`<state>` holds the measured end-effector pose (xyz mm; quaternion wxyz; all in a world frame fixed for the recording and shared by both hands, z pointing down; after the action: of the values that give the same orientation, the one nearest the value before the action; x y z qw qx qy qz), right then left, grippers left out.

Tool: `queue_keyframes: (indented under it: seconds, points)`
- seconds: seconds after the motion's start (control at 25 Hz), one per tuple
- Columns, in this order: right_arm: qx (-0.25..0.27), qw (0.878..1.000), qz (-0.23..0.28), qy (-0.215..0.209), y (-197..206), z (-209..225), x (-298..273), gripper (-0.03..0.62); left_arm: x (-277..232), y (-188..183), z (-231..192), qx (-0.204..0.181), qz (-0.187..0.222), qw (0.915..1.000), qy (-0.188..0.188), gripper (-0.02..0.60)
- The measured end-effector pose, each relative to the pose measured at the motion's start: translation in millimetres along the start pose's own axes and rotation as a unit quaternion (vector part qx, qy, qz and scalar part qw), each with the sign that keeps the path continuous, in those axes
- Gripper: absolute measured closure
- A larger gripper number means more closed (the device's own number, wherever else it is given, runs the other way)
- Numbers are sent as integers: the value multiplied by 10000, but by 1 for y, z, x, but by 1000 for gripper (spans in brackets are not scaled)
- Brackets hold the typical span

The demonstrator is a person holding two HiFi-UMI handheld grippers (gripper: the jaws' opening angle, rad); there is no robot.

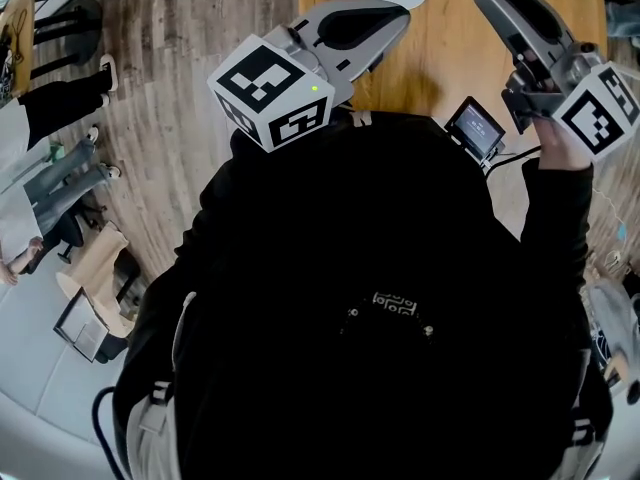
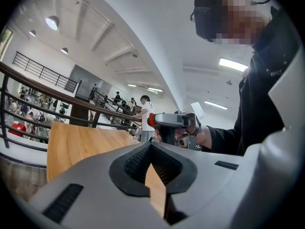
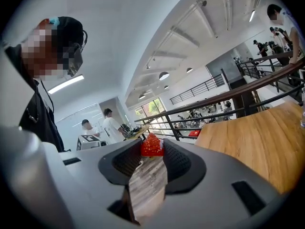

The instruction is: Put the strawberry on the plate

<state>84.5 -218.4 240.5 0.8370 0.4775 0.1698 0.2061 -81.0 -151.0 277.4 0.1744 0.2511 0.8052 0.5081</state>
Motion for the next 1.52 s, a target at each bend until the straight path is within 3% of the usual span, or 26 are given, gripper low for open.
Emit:
queue_keyframes:
  seconds: [0.76, 0.96, 1.12, 1.36, 1.52]
  points:
    - [-28, 9991, -333, -274, 24, 31, 2, 442, -16, 19, 18, 169, 82, 9993, -329, 583]
    - [-82, 9984, -502, -254, 18, 30, -26, 442, -1, 4, 9, 342, 116, 9985, -403, 584]
    - [-74, 9979, -577, -283, 20, 51, -19, 442, -17, 16, 19, 398, 92, 9981, -452, 583]
    - [177, 9964, -821, -85, 28, 68, -7, 442, -19, 29, 41, 507, 1, 9973, -533, 584]
    - [69, 9956, -933, 3, 43, 85, -10, 442, -9, 35, 45, 634, -50, 9959, -649, 584]
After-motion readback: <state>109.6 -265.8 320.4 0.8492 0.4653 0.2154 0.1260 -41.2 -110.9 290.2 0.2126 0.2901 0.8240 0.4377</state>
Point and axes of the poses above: the fingertips, and each gripper's own axes: x backward along the fingers, z to its right, y out of its underside, the point moved 6 cm from there along x, backward along the fingers, and after that the axes turned 10 degrees about z, right-handed, at the moved point
